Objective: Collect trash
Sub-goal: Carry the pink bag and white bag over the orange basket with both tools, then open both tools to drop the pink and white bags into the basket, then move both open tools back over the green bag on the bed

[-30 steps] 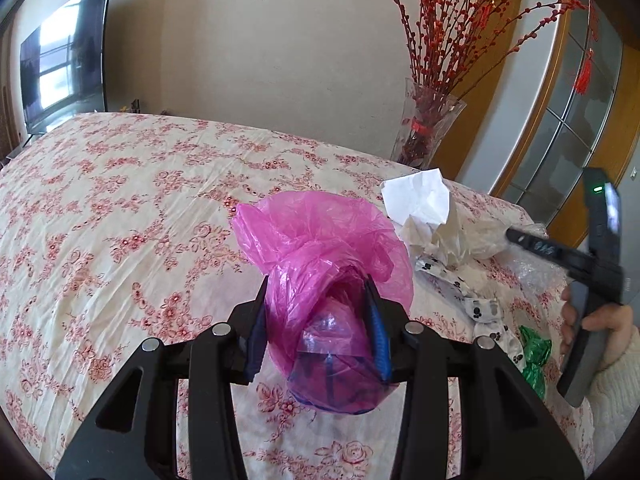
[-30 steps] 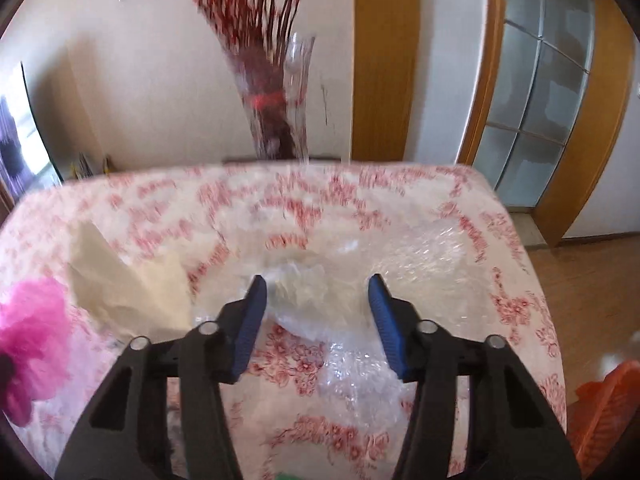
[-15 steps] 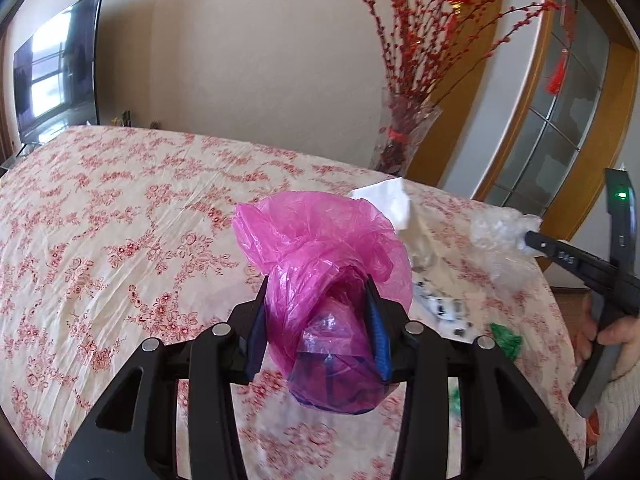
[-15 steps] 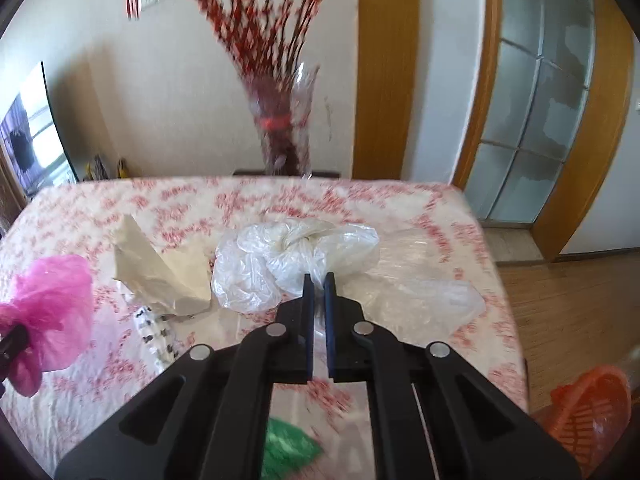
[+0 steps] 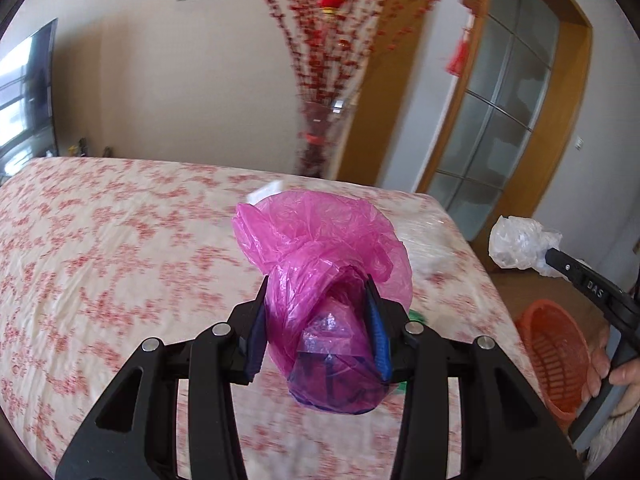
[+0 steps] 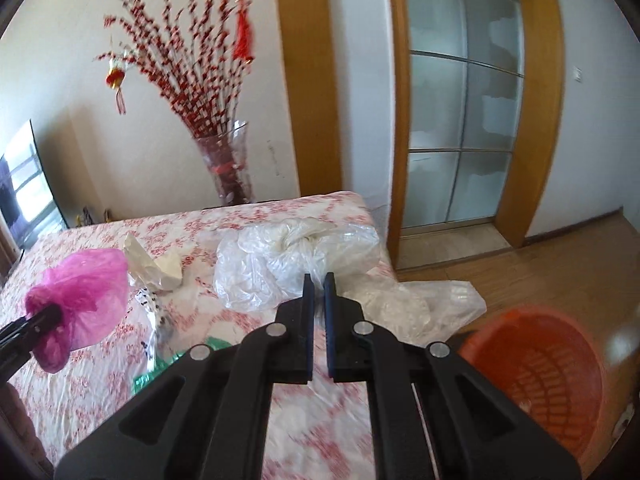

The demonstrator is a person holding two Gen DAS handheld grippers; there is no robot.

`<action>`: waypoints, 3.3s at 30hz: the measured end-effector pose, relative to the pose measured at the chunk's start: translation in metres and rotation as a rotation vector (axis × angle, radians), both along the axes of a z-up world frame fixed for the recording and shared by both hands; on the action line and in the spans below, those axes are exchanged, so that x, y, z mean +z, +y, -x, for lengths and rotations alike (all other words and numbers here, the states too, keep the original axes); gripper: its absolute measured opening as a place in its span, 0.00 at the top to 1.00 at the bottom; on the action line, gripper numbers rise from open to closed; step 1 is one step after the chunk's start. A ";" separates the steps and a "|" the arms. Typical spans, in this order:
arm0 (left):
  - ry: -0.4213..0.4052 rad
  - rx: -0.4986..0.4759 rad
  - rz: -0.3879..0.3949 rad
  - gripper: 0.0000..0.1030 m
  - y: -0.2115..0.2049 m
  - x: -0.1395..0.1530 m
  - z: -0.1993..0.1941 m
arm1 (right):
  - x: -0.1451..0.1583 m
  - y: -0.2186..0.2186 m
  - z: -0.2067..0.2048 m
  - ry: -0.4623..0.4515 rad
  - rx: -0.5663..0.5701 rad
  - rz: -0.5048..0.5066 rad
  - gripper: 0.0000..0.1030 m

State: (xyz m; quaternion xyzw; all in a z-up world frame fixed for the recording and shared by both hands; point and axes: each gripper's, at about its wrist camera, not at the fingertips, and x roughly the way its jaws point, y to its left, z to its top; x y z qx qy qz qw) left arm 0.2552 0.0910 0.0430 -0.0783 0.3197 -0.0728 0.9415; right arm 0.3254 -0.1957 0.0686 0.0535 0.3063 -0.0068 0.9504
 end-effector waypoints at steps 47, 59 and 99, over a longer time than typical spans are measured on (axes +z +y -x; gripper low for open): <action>0.081 -0.532 -0.025 0.59 -0.314 -0.037 0.038 | -0.054 -0.218 0.163 -0.074 -0.566 -0.065 0.94; 0.116 -0.576 -0.052 0.58 -0.344 -0.053 0.039 | -0.060 -0.232 0.161 -0.078 -0.565 -0.112 0.94; 0.115 -0.316 -0.143 0.31 -0.228 -0.073 0.022 | -0.071 -0.185 0.144 -0.007 -0.418 -0.053 0.45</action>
